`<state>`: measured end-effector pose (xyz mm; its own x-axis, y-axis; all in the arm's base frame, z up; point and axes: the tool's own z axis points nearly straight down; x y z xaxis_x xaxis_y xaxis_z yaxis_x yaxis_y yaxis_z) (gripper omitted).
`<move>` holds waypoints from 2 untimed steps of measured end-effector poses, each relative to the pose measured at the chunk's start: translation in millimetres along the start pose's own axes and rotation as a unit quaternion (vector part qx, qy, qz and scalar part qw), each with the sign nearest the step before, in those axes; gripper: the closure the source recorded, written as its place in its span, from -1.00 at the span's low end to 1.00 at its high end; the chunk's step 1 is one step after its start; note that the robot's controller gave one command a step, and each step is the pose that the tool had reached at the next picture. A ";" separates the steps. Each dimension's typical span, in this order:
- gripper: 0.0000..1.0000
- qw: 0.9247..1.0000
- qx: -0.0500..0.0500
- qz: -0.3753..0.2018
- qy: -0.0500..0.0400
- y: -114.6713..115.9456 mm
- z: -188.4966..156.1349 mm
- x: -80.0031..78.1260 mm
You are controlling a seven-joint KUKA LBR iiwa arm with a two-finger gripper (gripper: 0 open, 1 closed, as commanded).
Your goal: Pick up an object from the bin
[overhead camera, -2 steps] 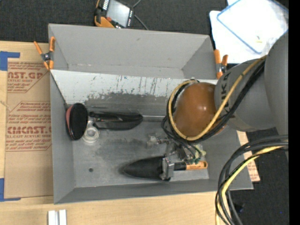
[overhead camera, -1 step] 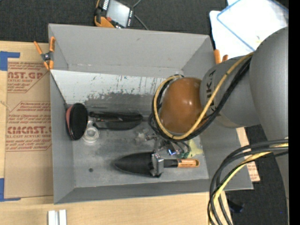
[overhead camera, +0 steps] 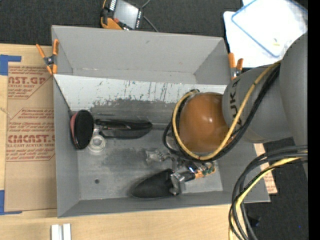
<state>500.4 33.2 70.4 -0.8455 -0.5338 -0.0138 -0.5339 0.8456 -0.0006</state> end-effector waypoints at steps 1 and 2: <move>1.00 0.991 -0.001 0.131 -0.003 -0.4 -0.2 -23.6; 1.00 0.991 -0.001 0.131 -0.003 -0.4 -0.2 -23.6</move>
Offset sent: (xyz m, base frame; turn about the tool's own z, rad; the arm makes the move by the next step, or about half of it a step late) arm 0.0000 0.0000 0.0000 0.0000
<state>520.5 45.4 71.0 -0.9553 -0.2949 -0.0198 -0.2951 0.9555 0.0049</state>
